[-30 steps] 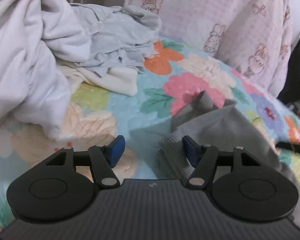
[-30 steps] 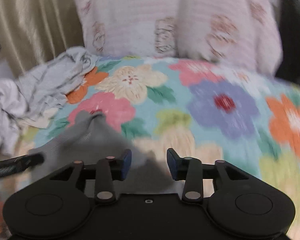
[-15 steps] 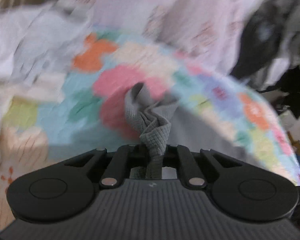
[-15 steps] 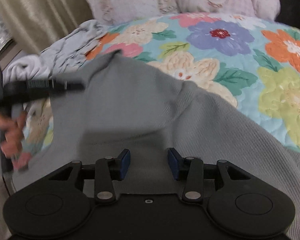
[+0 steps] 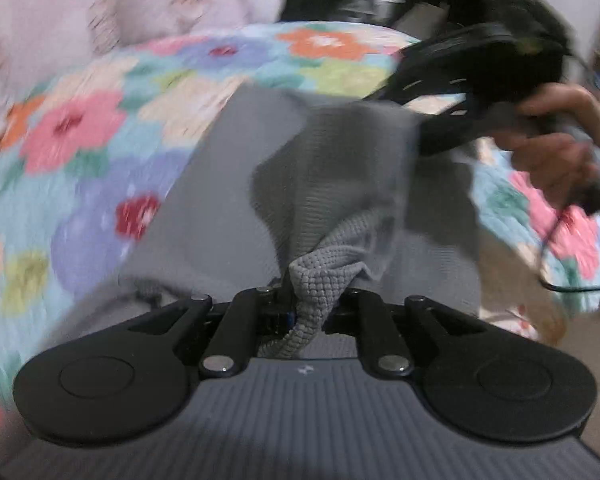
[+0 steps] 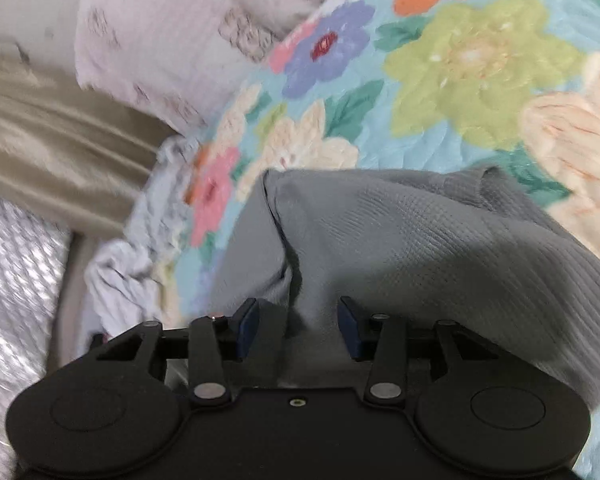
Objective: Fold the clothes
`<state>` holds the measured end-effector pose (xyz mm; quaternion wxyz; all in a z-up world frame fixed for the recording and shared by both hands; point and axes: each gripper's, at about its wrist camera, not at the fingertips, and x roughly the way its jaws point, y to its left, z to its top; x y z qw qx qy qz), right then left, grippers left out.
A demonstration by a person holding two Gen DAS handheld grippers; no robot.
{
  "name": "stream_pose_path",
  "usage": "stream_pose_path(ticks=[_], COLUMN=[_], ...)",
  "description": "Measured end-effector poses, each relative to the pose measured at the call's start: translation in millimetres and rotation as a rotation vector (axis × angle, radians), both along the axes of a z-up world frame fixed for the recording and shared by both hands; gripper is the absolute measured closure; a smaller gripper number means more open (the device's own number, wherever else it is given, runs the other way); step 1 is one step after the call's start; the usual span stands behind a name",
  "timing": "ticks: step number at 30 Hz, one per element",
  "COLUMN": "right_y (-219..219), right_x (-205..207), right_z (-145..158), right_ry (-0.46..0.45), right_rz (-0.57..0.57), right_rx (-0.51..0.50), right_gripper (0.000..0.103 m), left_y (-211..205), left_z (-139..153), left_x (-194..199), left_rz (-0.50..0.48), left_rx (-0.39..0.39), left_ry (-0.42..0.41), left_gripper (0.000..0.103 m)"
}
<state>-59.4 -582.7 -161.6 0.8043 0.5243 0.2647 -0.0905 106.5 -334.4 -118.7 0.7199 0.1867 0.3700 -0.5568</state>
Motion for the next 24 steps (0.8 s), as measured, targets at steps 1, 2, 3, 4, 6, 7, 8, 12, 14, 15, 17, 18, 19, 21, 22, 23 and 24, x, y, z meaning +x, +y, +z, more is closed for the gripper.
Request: stream_pose_path(ticks=[1,2,3,4,6,7,8,12,14,15,17,18,19,21,22,23,24], right_y=[1,1,2,3,6,9,14,39,53,61,71,75,76,78,79,80,78], right_x=[-4,-8,-10,-11,-9,-7,-2,13,20,24,34,38,39,33,29,25,23], right_z=[1,1,3,4,5,5,6,19,21,19,15,13,13,22,32,40,47], right_ry=[-0.030,-0.060,-0.097,-0.133,-0.190,-0.183,-0.134,0.085,0.127,0.141,0.158,0.164,0.157,0.119,0.093,0.080,0.104], right_rz=[-0.007,-0.013,-0.012,-0.010,0.009,0.020,0.032,0.050,0.090,0.131,0.150,0.143,0.146,0.149,0.146,0.135,0.122], right_rx=[0.016,0.032,0.044,0.056,0.083,0.085,0.055,-0.160,-0.221,-0.241,-0.287,-0.308,-0.313,-0.354,-0.390,-0.427,-0.473], right_gripper=[0.046,0.045,0.044,0.041,0.034,0.032,0.031,0.031,0.031,0.031,0.062,0.070,0.078,0.086,0.086,0.086,0.086], left_y=[3,6,10,13,20,23,26,32,33,36,41,45,48,58,63,67,69], left_z=[-1,1,3,5,12,14,17,22,21,21,20,20,21,22,23,23,21], left_x=[3,5,4,4,1,0,0,-2,-7,-11,-15,-17,-18,-14,-10,-6,-2], left_rz=[0.023,0.037,0.044,0.052,0.070,0.083,0.095,0.129,0.118,0.108,0.117,0.130,0.144,0.192,0.217,0.242,0.263], left_rx=[-0.019,-0.036,-0.049,-0.061,-0.093,-0.108,-0.122,-0.144,-0.130,-0.131,-0.135,-0.135,-0.136,-0.147,-0.150,-0.153,-0.143], left_ry=[0.036,0.063,0.072,0.081,0.098,0.107,0.115,0.138,0.175,0.190,0.208,0.213,0.219,0.226,0.231,0.235,0.244], left_gripper=[0.092,0.092,0.091,0.089,0.085,0.082,0.081,0.069,0.062,0.061,0.061,0.061,0.061,0.057,0.055,0.055,0.055])
